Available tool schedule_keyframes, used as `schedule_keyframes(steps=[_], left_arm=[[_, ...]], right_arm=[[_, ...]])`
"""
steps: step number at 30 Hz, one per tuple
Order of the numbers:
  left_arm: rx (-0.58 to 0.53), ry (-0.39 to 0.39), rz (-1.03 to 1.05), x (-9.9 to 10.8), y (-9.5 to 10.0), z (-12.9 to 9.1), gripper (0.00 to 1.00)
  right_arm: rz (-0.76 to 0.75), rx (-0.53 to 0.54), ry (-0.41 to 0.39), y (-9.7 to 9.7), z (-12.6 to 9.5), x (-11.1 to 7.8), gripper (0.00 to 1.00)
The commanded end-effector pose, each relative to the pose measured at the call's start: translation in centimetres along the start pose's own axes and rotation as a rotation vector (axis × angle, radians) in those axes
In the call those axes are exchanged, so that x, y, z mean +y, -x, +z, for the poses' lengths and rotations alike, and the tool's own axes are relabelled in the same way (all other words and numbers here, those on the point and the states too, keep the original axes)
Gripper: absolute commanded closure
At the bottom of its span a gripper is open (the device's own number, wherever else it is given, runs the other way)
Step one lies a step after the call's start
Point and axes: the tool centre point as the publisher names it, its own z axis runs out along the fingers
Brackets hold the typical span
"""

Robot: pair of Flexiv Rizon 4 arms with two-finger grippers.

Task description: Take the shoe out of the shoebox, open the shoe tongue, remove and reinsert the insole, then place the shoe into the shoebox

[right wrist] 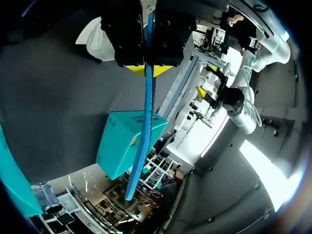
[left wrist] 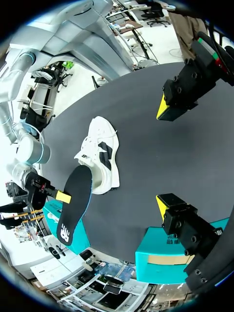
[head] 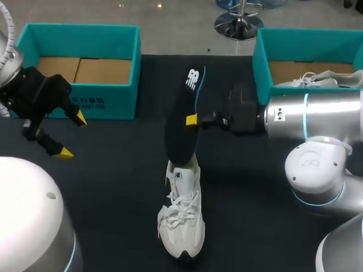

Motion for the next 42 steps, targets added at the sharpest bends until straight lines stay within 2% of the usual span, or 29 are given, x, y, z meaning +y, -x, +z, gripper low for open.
schedule_keyframes(steps=[1,6,14,17,30,37,40,42], left_arm=[[-0.001,0.002,0.0,0.0,-0.1,-0.1,0.0],[-0.001,0.002,0.0,0.0,-0.1,-0.1,0.0],[-0.001,0.002,0.0,0.0,-0.1,-0.1,0.0],[-0.001,0.002,0.0,0.0,-0.1,-0.1,0.0],[-0.001,0.002,0.0,0.0,-0.1,-0.1,0.0],[-0.001,0.002,0.0,0.0,-0.1,-0.1,0.0],[-0.001,0.002,0.0,0.0,-0.1,-0.1,0.0],[-0.001,0.002,0.0,0.0,-0.1,-0.1,0.0]], right_arm=[[-0.015,0.037,0.04,0.9,0.7,-0.7,1.0],[-0.05,0.049,0.05,1.3,1.0,-1.1,1.0],[-0.063,0.067,0.086,2.1,1.0,-3.1,1.0],[-0.056,0.064,0.097,2.2,0.9,-3.3,1.0],[-0.11,0.046,0.115,2.0,-0.5,0.2,1.0],[-0.149,0.06,0.093,2.5,-0.8,0.7,1.0],[-0.192,0.082,0.08,2.7,-0.6,0.3,1.0],[-0.206,0.101,0.099,2.6,-0.6,-0.1,1.0]])
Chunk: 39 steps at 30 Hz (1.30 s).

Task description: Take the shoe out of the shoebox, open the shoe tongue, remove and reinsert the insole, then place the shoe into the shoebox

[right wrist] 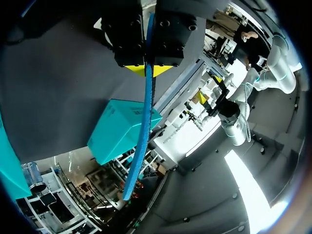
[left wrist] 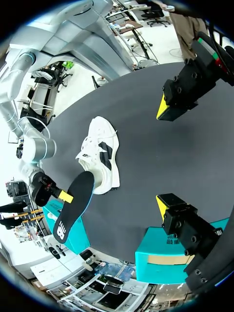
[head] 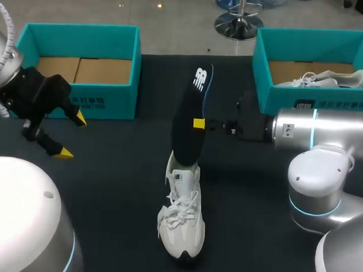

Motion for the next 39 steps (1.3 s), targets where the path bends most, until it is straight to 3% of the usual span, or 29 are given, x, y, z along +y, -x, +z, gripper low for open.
schedule_keyframes(steps=[1,18,36,39], left_arm=[[0.0,0.003,0.0,0.0,-0.1,-0.1,0.0],[0.0,0.003,0.0,0.0,-0.1,-0.1,0.0],[0.0,0.003,0.0,0.0,-0.1,-0.1,0.0],[0.0,0.003,0.0,0.0,-0.1,-0.1,0.0]], right_arm=[[-0.014,0.031,0.013,0.1,0.1,-0.5,1.0],[0.005,0.085,0.006,-2.7,0.3,-6.3,1.0],[0.139,0.047,-0.109,-1.7,1.0,-11.6,1.0],[0.156,0.036,-0.121,-1.6,1.0,-11.9,0.97]])
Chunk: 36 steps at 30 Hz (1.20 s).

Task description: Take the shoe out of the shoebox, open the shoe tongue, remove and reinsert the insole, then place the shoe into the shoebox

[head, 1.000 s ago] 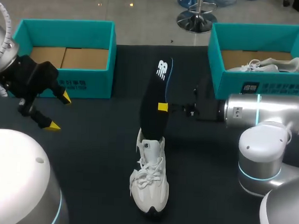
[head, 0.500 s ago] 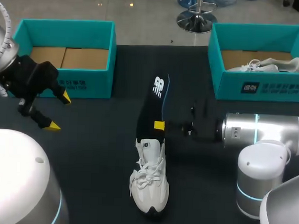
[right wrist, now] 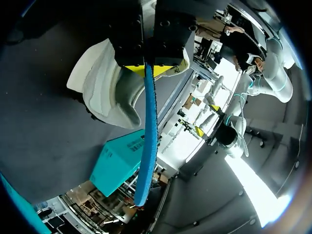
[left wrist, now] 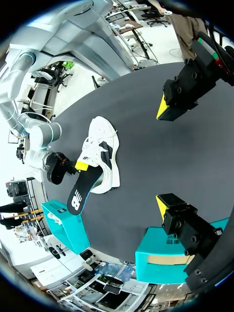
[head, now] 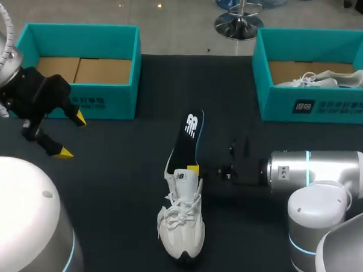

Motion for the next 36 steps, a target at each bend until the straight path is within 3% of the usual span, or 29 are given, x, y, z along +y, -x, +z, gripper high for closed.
schedule_keyframes(steps=[1,2,12,17,18,19,21,36], left_arm=[[0.0,0.003,0.0,0.0,0.0,0.0,0.0],[0.0,0.003,0.0,0.0,0.0,0.0,0.0],[0.0,0.003,0.0,0.0,0.0,0.0,0.0],[0.0,0.003,0.0,0.0,0.0,0.0,0.0],[0.0,0.003,0.0,0.0,0.0,0.0,0.0],[0.0,0.003,0.0,0.0,0.0,0.0,0.0],[0.0,0.003,0.0,0.0,0.0,0.0,0.0],[0.0,0.003,0.0,0.0,0.0,0.0,0.0]], right_arm=[[0.01,-0.032,-0.033,-0.1,0.7,0.3,0.53],[0.005,-0.033,-0.034,-0.2,0.6,0.6,0.0],[-0.045,-0.065,-0.053,-0.1,-0.1,4.8,0.0],[-0.057,-0.077,-0.058,0.3,-0.3,6.1,0.01],[-0.058,-0.077,-0.059,0.3,-0.3,6.2,0.16],[-0.059,-0.081,-0.062,0.3,-0.4,6.3,0.47],[-0.058,-0.085,-0.063,0.5,-0.4,6.5,1.0],[-0.038,-0.084,-0.086,0.2,-0.4,5.3,1.0]])
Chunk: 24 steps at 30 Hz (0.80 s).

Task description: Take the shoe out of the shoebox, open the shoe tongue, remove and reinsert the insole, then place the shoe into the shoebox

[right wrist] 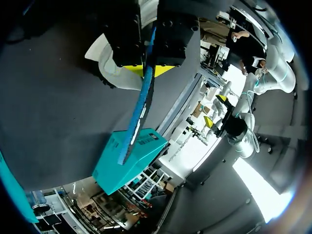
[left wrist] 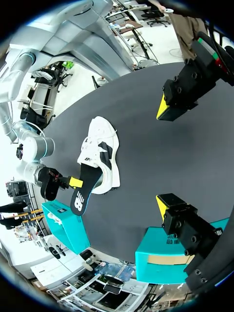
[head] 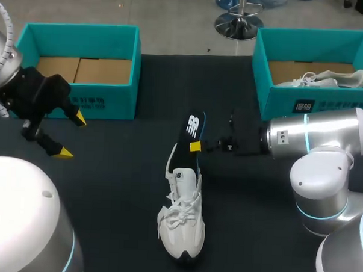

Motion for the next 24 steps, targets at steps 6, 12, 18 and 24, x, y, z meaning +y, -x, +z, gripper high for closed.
schedule_keyframes(steps=[6,12,18,24], left_arm=[[0.0,0.003,0.0,0.0,0.0,0.0,0.0],[0.0,0.003,0.0,0.0,0.0,0.0,0.0],[0.0,0.003,0.0,0.0,0.0,0.0,0.0],[0.0,0.003,0.0,0.0,0.0,0.0,0.0]], right_arm=[[0.022,0.016,-0.021,-1.2,1.1,-2.5,1.0],[0.053,0.029,-0.027,-1.3,2.0,-4.6,1.0],[0.081,0.037,-0.05,-1.2,2.7,-5.9,1.0],[0.071,0.014,-0.052,-0.9,2.2,-4.4,0.0]])
